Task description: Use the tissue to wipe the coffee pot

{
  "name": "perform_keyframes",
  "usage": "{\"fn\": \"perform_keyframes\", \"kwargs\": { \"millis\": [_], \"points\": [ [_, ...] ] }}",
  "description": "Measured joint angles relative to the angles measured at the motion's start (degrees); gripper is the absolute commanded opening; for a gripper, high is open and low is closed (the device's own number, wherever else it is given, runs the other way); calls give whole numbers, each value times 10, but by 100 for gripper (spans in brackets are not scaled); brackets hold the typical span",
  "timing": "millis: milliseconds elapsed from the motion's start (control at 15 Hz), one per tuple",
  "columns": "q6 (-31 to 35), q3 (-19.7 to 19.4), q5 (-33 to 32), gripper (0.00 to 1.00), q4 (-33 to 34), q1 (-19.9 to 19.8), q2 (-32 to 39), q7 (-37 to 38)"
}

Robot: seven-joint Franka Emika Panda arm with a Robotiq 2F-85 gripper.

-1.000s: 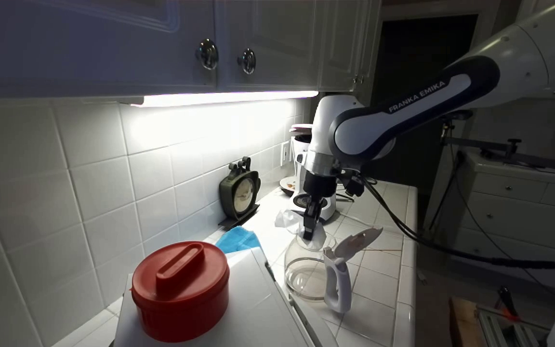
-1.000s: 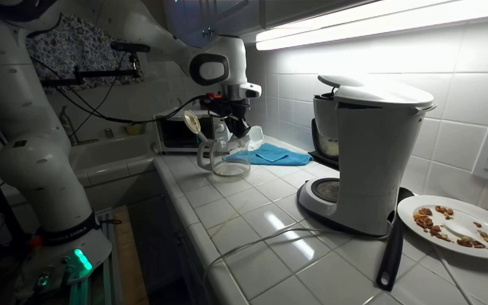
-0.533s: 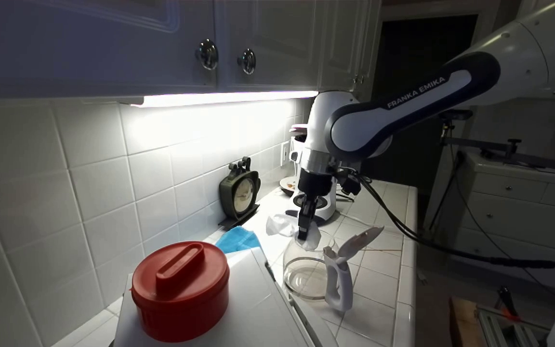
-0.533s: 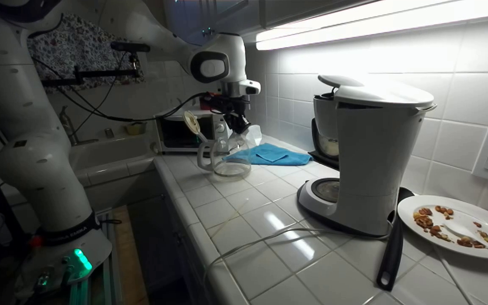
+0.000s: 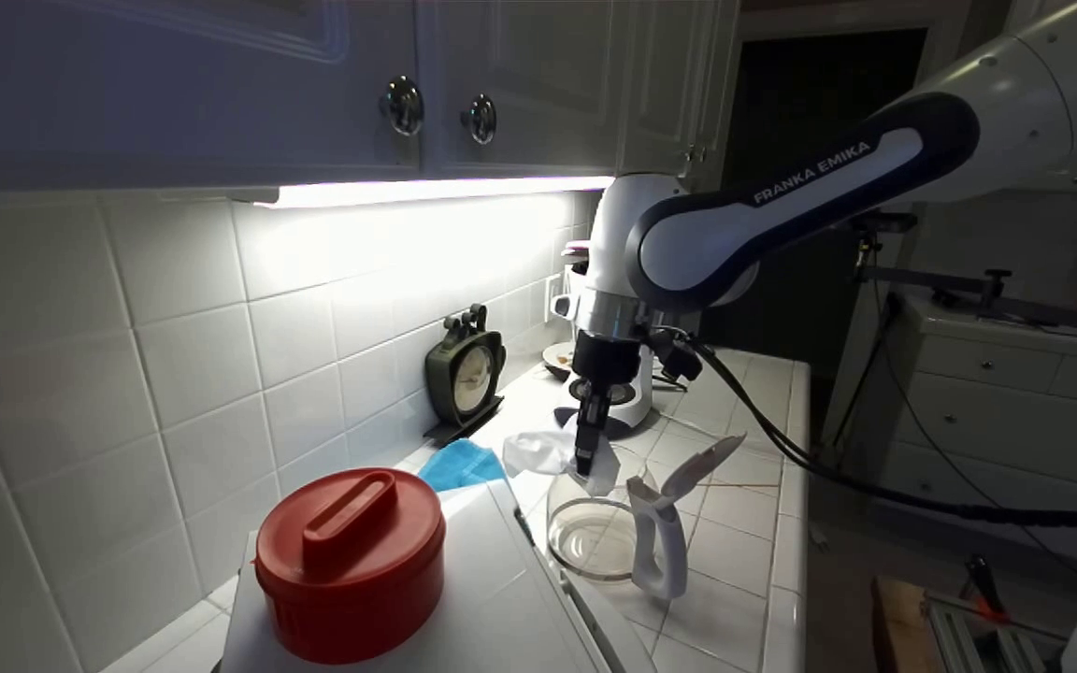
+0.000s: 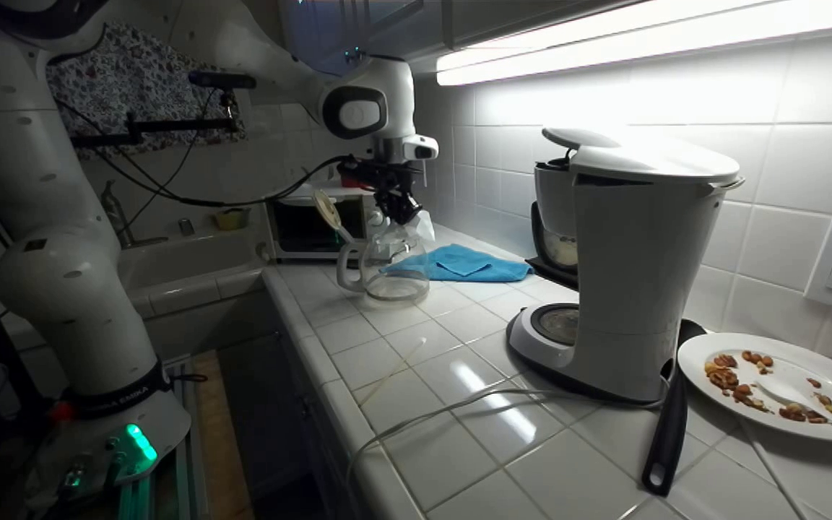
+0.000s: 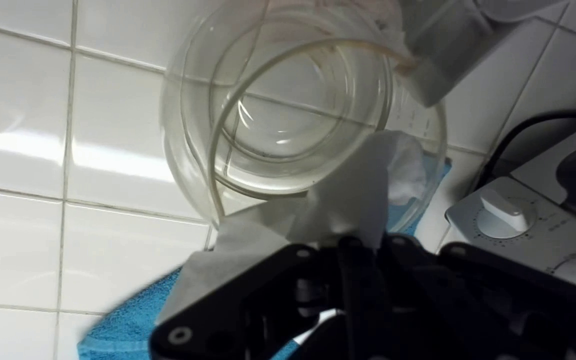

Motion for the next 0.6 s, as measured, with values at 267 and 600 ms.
{"fn": "perform_keyframes", "kwargs": {
  "millis": [267, 600],
  "points": [
    [-11, 0, 20, 0, 1, 0, 0, -31],
    [-24, 0, 22, 0, 7, 0, -2, -44]
  ]
}}
